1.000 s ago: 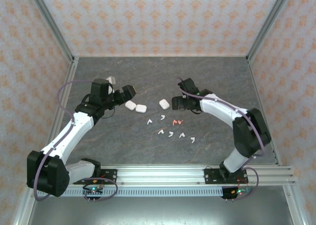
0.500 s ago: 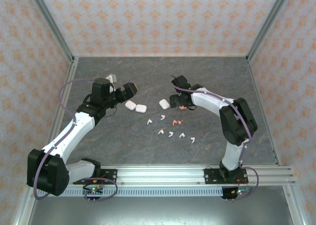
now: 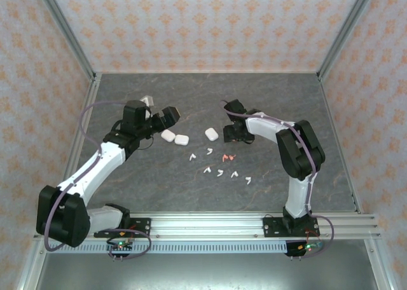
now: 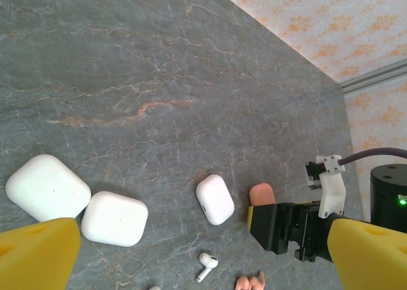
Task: Insert the wireless bluetooth earbuds into the charging case
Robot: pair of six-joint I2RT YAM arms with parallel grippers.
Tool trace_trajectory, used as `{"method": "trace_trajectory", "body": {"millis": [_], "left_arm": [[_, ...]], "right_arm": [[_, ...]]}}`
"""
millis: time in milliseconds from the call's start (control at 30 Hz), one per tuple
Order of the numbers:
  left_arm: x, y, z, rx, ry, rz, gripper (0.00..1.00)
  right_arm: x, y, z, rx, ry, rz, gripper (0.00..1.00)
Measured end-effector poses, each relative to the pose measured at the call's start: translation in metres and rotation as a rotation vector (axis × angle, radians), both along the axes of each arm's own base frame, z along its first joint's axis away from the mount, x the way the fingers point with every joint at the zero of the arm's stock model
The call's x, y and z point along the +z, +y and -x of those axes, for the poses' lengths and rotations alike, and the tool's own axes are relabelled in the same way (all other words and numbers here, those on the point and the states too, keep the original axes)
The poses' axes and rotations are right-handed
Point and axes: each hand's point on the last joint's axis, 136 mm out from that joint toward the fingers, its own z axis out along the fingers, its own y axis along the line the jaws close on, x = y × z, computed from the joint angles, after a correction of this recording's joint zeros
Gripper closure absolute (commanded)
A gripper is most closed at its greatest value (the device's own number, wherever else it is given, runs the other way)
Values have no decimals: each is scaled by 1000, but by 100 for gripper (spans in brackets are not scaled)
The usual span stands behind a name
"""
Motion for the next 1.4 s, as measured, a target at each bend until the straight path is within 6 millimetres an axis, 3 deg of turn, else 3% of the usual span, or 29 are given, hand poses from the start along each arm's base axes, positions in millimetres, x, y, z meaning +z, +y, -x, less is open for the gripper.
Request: {"method": "trace_trajectory", "body": {"millis": [467, 767, 867, 1167, 1300, 1400], "left_arm": [[11, -5, -17, -13, -26, -12, 0], [31, -11, -17, -80, -62, -36, 0], [40, -19, -14, -141, -72, -38, 5], [78, -56, -2, -422, -130, 13, 19], [80, -73, 7, -555, -117, 56, 22], [77, -81, 14, -631, -98, 82, 23]], "right_arm": [[0, 9, -1, 45, 5, -30, 55], [10, 8, -2, 94, -80, -17, 57], [35, 14, 3, 133, -171, -37, 57], [146, 55, 17, 326, -511, -176, 58], [175, 73, 32, 427, -592, -198, 59], [187, 89, 47, 508, -623, -205, 59]]}}
